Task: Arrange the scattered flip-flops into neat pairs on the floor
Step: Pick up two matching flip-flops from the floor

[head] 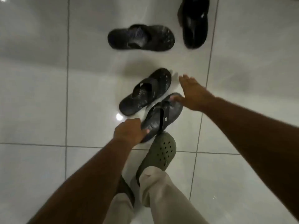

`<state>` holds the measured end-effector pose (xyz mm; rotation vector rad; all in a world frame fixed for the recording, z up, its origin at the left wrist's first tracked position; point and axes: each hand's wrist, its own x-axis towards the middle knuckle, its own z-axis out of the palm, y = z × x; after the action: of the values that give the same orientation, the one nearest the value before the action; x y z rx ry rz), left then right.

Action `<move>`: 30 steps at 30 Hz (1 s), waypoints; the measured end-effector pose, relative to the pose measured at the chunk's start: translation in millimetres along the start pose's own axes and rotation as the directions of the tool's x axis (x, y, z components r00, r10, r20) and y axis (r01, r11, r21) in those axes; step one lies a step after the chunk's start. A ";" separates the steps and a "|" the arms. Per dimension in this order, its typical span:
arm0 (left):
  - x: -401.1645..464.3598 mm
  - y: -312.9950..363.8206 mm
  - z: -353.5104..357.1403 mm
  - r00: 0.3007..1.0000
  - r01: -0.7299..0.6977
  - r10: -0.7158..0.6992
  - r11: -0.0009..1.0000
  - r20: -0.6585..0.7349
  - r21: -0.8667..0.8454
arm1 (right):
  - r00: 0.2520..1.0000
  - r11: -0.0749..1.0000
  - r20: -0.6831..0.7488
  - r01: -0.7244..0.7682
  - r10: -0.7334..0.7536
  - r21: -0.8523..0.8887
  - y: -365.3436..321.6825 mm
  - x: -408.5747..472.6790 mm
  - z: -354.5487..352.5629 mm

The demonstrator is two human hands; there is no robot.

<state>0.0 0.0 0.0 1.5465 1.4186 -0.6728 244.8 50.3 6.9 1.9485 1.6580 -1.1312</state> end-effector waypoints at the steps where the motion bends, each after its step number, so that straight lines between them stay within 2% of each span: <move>1: 11.0 7.3 18.0 0.999 0.032 -0.032 0.996 0.004 -0.089 | 0.999 0.999 -0.031 0.042 -0.043 -0.034 3.4 17.5 5.0; 3: 31.1 23.7 52.1 0.995 0.098 -0.101 0.947 0.005 -0.307 | 0.993 0.994 -0.090 0.068 -0.076 -0.084 10.1 49.8 7.1; 6: 50.2 53.9 80.9 0.965 0.222 -0.261 0.775 0.020 -0.592 | 0.978 0.996 -0.202 0.030 -0.046 -0.082 17.0 88.5 -5.5; 8: 65.6 70.2 87.6 0.930 0.257 -0.368 0.684 -0.018 -0.682 | 0.962 0.995 -0.271 0.006 -0.031 -0.095 26.3 116.8 -25.4; 9: 71.1 78.3 87.6 0.911 0.276 -0.411 0.672 -0.035 -0.687 | 0.958 0.995 -0.285 -0.015 -0.014 -0.098 29.9 129.9 -37.7; 13: 90.1 91.3 80.9 0.818 0.441 -0.572 0.697 -0.067 -0.565 | 0.953 0.982 -0.276 -0.157 0.123 -0.104 48.5 178.5 -81.5; 15: 100.6 82.6 74.8 0.790 0.481 -0.608 0.696 -0.081 -0.532 | 0.951 0.975 -0.283 -0.168 0.122 -0.144 58.6 199.0 -92.7; 18: 98.8 41.1 62.8 0.775 0.483 -0.609 0.741 -0.165 -0.466 | 0.957 0.988 -0.277 -0.114 0.082 -0.100 67.5 217.7 -96.4; 21: 87.5 -29.5 41.8 0.755 0.477 -0.622 0.738 -0.206 -0.478 | 0.952 0.990 -0.286 -0.128 0.109 -0.051 78.4 216.9 -85.0; 23: 78.4 -75.8 27.2 0.779 0.436 -0.575 0.783 -0.248 -0.443 | 0.938 0.989 -0.323 -0.141 0.122 -0.037 84.6 211.4 -73.3; 27: 67.6 -135.2 6.1 0.865 0.286 -0.331 0.943 -0.376 -0.173 | 0.901 0.979 -0.396 -0.204 0.178 -0.024 84.3 186.2 -37.1; 30: 70.8 -151.8 0.0 0.891 0.253 -0.235 0.967 -0.389 -0.005 | 0.917 0.981 -0.369 -0.186 0.153 -0.056 80.8 158.0 -1.0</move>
<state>-132.8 23.1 -99.3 1.6116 1.9320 -0.5670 321.1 135.2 -129.1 2.2954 1.6346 -0.6461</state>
